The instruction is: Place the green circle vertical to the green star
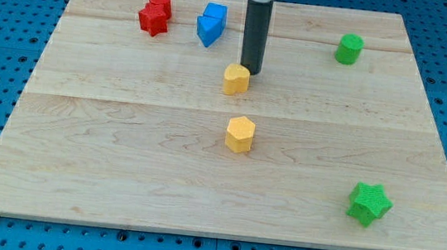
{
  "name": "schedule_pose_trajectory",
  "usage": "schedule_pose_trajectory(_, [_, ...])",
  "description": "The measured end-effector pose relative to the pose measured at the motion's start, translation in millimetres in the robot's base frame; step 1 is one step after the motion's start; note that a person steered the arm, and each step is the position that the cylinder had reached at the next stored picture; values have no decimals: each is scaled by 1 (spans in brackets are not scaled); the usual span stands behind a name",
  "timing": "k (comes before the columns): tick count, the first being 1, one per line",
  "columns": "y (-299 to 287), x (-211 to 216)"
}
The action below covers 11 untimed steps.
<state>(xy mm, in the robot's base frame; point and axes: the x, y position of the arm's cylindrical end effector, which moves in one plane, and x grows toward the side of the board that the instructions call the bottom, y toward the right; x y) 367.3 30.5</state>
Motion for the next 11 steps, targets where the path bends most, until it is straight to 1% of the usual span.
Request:
schedule_pose_trajectory(1, [0, 3])
schedule_pose_trajectory(2, [58, -78])
schedule_pose_trajectory(3, [127, -122])
schedule_pose_trajectory(4, [177, -81])
schedule_pose_trajectory(5, [178, -39])
schedule_pose_trajectory(6, [179, -17])
schedule_pose_trajectory(7, [166, -14])
schedule_pose_trajectory(8, [90, 5])
schedule_pose_trajectory(9, [60, -16])
schedule_pose_trajectory(10, [45, 48])
schedule_pose_trajectory(11, [87, 71])
